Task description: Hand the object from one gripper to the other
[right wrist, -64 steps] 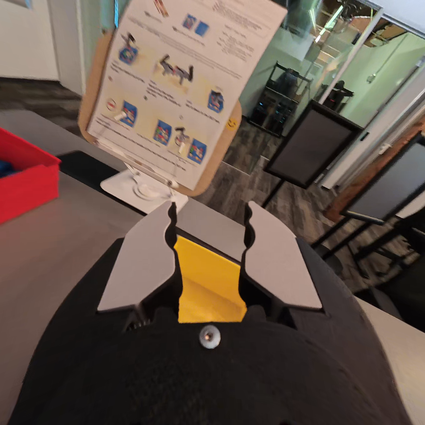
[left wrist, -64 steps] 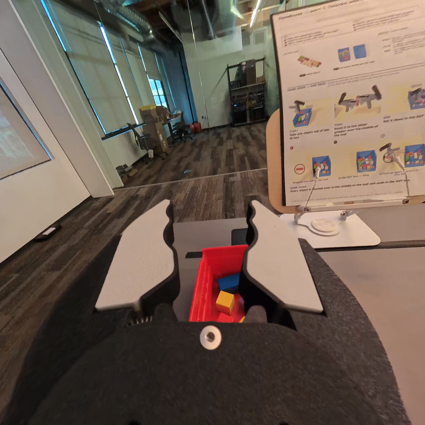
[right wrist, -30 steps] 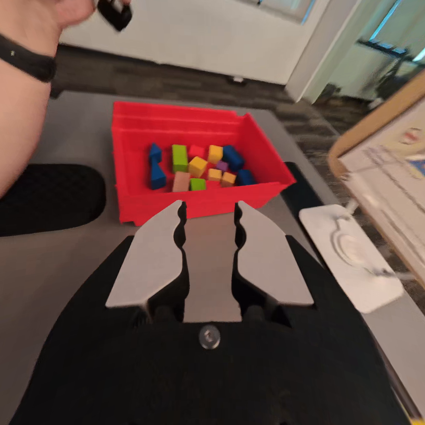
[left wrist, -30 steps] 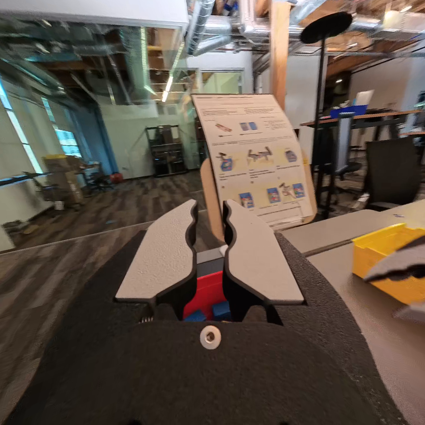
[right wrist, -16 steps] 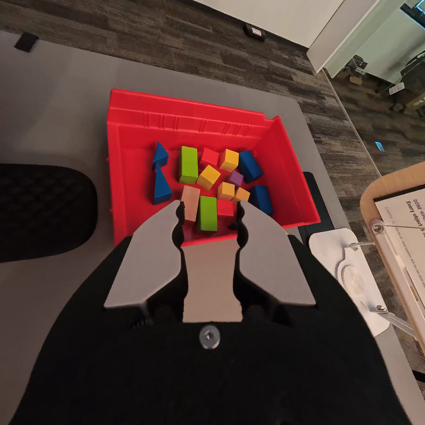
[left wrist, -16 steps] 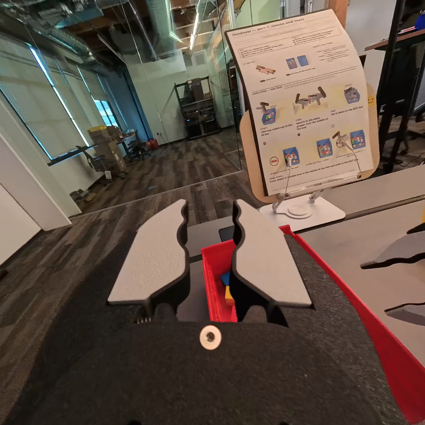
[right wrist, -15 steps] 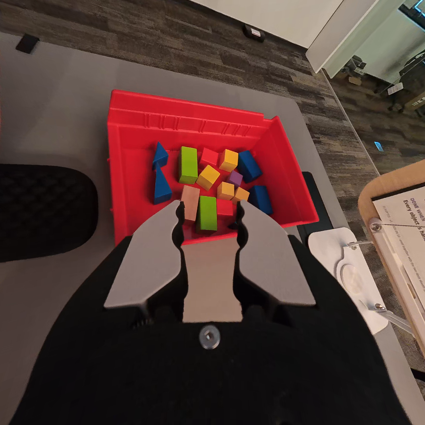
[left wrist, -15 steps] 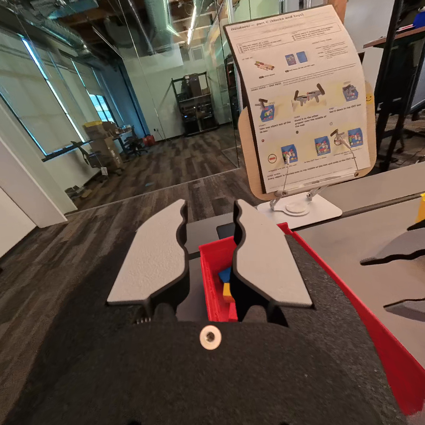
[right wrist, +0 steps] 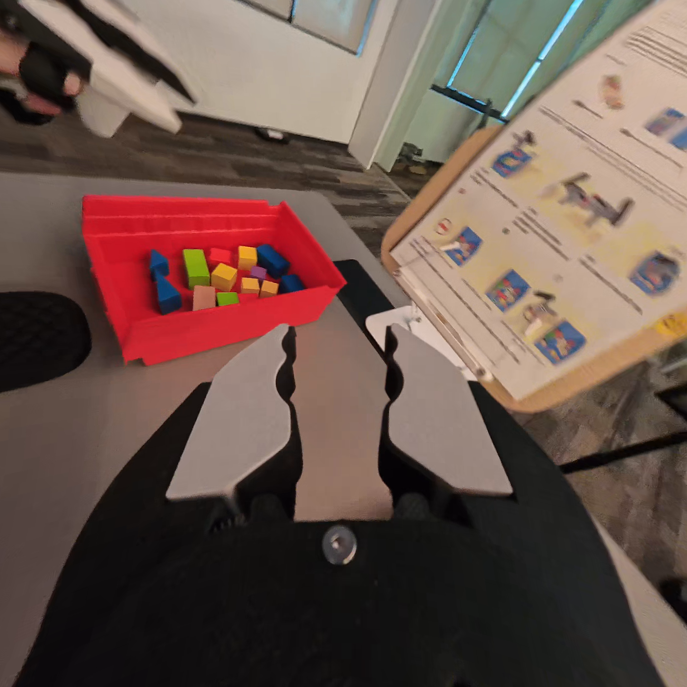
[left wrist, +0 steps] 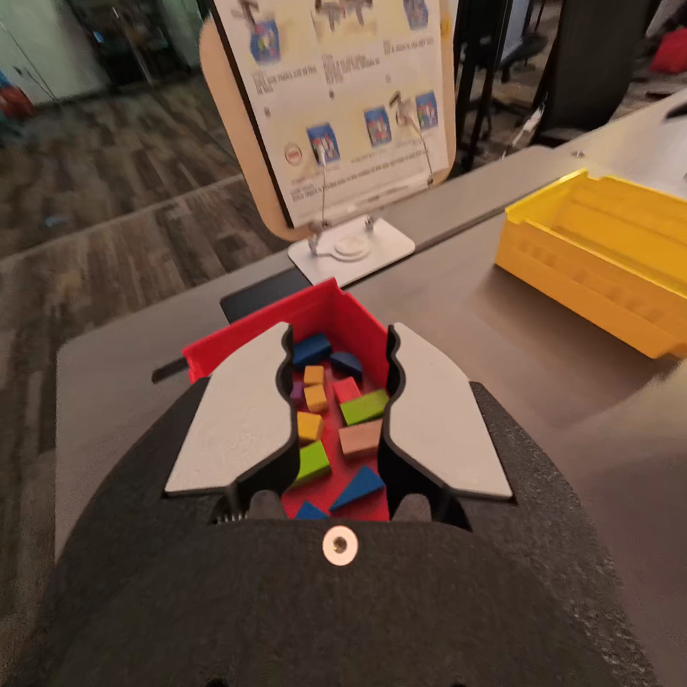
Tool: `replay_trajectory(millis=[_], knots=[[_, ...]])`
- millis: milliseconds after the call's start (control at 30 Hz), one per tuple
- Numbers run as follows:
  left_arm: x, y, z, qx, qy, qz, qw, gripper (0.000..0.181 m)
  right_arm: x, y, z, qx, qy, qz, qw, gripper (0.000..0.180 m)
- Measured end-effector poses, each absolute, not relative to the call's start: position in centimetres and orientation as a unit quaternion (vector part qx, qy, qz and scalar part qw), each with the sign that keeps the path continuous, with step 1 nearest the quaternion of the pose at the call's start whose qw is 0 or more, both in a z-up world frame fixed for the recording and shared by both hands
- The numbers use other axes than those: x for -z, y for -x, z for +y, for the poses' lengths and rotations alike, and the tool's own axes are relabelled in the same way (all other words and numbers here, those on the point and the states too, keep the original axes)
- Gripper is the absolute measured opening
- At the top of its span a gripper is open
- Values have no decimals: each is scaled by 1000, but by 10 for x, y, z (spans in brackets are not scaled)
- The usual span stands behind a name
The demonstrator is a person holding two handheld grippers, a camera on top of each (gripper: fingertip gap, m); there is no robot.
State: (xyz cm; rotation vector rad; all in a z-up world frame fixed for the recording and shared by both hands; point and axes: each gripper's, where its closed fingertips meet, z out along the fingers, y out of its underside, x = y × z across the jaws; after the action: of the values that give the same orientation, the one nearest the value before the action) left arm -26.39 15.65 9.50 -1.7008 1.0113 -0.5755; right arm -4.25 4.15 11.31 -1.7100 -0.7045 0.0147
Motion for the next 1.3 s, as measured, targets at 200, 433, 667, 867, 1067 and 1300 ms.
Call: replay_trajectory(millis=[200, 433, 667, 867, 1067, 1300], knots=[[-19, 252, 148, 184, 770, 460, 401, 55, -134, -41, 23, -66, 732, -191, 650, 47], [75, 258, 161, 106, 841, 453, 276, 83, -134, -72, 12, -58, 732, -174, 656, 48], [120, 244, 155, 92, 885, 432, 146, 86, -136, -69, 9, -54, 733, -187, 652, 49], [139, 249, 167, 20, 883, 447, 144, 79, -133, -72, 8, -52, 737, -187, 648, 49], [145, 254, 159, 20, 882, 460, 98, 69, -127, -70, 13, -50, 743, -197, 637, 49], [68, 250, 154, 130, 872, 442, 166, 68, -123, -12, 33, -74, 665, -305, 677, 49]])
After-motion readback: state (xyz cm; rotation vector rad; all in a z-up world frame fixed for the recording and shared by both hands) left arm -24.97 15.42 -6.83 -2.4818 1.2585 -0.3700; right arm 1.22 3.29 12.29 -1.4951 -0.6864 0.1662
